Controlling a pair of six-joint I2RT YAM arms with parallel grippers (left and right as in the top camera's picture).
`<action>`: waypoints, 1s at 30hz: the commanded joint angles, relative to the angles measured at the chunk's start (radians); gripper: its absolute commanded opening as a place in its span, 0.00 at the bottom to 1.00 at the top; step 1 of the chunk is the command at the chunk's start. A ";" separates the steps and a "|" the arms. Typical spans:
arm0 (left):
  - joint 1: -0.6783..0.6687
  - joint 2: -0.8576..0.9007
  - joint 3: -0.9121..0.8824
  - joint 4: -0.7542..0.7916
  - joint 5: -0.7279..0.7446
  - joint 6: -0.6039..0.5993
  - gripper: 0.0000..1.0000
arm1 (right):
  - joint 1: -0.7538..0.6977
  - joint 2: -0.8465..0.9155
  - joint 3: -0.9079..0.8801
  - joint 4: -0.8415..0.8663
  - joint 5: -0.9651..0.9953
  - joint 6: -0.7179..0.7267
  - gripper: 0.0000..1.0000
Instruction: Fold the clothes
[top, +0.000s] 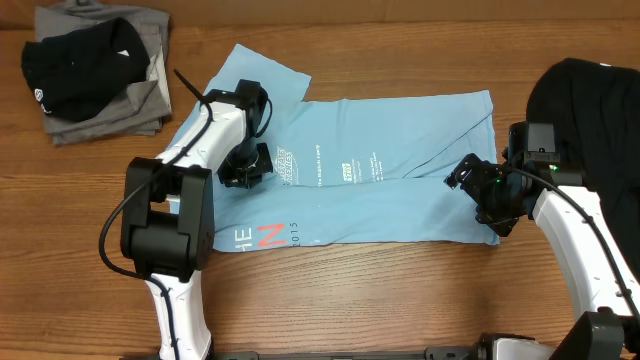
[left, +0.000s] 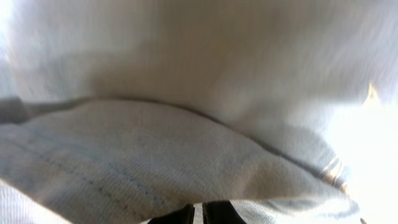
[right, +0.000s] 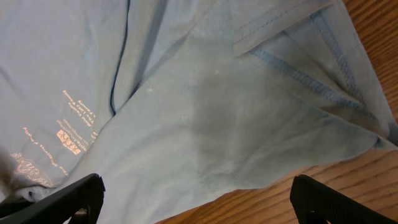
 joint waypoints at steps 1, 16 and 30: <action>0.028 0.011 -0.009 0.076 -0.021 0.000 0.09 | 0.004 -0.020 -0.006 0.005 0.011 -0.007 1.00; 0.037 0.005 0.147 0.052 -0.016 0.000 0.13 | 0.004 -0.020 -0.006 0.013 0.011 -0.007 1.00; 0.043 -0.002 0.267 -0.140 -0.014 0.060 0.45 | 0.004 -0.020 -0.006 0.012 0.010 -0.007 1.00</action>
